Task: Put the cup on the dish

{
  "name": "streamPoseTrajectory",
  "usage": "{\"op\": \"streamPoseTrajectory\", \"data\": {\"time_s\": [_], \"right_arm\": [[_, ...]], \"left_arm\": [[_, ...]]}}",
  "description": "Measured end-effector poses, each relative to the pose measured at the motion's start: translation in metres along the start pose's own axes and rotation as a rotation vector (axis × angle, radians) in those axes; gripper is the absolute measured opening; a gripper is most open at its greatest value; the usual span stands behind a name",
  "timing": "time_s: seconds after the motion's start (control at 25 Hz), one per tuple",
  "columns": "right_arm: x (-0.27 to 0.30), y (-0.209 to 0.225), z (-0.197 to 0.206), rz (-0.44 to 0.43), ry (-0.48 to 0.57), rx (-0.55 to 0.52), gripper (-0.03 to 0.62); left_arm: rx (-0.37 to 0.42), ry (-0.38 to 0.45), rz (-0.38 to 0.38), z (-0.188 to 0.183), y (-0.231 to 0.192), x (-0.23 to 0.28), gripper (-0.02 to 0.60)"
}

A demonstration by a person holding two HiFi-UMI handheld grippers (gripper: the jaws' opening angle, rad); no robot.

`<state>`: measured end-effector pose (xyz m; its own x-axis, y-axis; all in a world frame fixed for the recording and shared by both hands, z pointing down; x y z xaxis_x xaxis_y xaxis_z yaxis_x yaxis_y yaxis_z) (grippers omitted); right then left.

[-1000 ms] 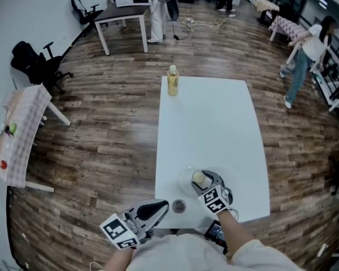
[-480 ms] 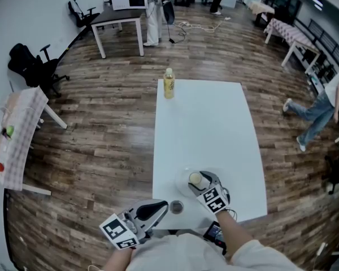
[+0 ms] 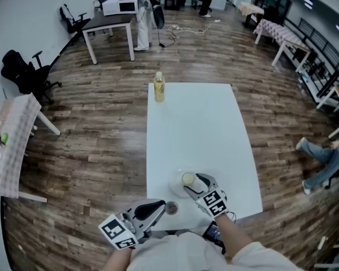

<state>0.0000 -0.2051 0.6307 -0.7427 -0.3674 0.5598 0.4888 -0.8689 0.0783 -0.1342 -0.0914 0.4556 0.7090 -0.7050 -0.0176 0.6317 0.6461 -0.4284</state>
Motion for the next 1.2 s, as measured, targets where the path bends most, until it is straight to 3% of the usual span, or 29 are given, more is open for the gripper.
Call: {"op": "streamPoseTrajectory", "data": {"time_s": [1.2], "right_arm": [[-0.090,-0.036,-0.044,0.044,0.274,0.053,0.281]], "left_arm": [[0.024,-0.049,0.155,0.003,0.019,0.037,0.005]]}}
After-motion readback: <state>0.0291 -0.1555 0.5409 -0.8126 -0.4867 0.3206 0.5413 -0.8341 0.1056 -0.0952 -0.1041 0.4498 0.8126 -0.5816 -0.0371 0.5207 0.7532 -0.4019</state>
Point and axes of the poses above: the fingertips, and each gripper's own axes: x forward along the fingers, y to its right, z out of its underside, the point moved 3 cm from there along -x, backward along the fingers, and after that the axes turned 9 degrees about -z, right-handed, at the moved point
